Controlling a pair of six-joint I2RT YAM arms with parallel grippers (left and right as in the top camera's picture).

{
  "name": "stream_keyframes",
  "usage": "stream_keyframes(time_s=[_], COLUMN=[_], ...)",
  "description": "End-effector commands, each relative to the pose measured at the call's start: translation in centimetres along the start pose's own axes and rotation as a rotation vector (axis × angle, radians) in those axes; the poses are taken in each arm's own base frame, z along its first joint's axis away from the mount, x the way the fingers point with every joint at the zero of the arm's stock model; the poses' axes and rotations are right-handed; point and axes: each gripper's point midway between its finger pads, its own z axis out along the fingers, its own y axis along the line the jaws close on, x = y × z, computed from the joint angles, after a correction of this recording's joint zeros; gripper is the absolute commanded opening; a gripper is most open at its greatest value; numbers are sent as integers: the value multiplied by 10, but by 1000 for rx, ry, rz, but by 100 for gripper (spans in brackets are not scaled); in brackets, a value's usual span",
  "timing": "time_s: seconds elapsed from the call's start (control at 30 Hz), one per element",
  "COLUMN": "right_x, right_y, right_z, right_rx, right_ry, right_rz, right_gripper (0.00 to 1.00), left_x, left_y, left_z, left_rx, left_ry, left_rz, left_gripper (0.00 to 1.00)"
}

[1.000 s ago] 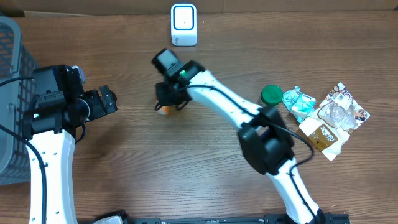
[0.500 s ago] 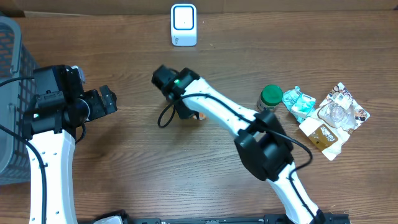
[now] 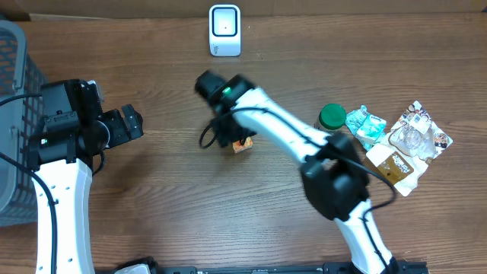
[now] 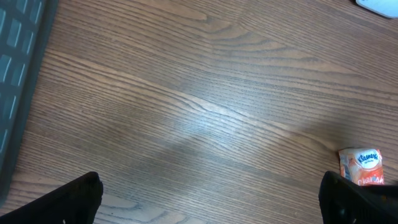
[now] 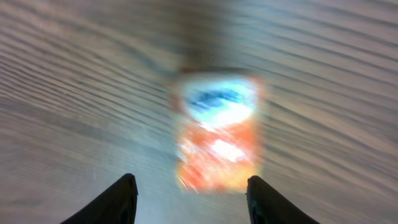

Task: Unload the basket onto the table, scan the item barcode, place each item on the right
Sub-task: 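Lower the right gripper onto the orange packet and grasp it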

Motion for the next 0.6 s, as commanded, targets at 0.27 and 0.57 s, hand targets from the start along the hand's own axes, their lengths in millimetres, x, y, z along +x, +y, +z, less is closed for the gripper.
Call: stream_keyframes(time_s=[0.27, 0.57], right_x=[7, 21], right_y=[-44, -39], right_z=[-27, 22], right_rx=[-334, -373], right_ry=[74, 93], right_rz=[146, 172], right_gripper=[41, 41], left_x=[-9, -9], left_y=[-1, -1], left_z=[-10, -10], left_rx=[0, 0], left_ry=[-40, -40], left_rz=[-4, -4], left_gripper=[100, 100])
